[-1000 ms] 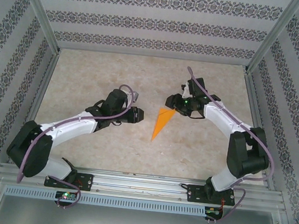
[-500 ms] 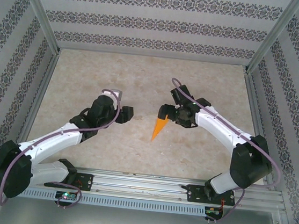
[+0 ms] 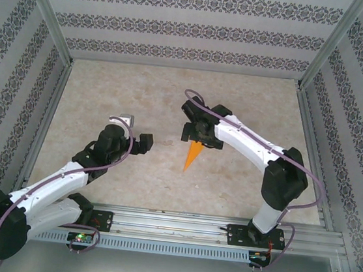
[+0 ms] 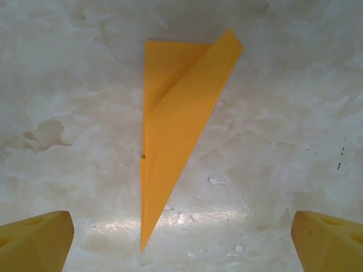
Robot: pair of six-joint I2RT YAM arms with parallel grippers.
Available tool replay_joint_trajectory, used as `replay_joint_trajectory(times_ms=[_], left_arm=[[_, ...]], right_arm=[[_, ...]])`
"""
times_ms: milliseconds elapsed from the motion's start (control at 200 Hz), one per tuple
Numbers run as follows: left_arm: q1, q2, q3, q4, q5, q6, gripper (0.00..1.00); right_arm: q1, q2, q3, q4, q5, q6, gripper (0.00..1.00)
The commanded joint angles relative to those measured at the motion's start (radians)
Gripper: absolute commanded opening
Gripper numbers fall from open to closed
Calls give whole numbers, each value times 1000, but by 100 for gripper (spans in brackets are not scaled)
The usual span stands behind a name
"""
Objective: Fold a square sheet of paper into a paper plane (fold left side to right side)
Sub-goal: Turn over the paper plane at the center of the table.
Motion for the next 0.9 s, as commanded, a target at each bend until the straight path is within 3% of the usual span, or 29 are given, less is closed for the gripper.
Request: replay_joint_trajectory(times_ms=[0,520,894], left_arm=[[22,-17,-18,-4,-6,12,100],[46,-43,-56,-29,23,-22,100],[50,-42,-60,-41,28,-29,100]], right_arm=[[15,41,69,-68,55,26,98],[31,249,192,-66,88,56,91],[-9,330,166,-24,87,87,70]])
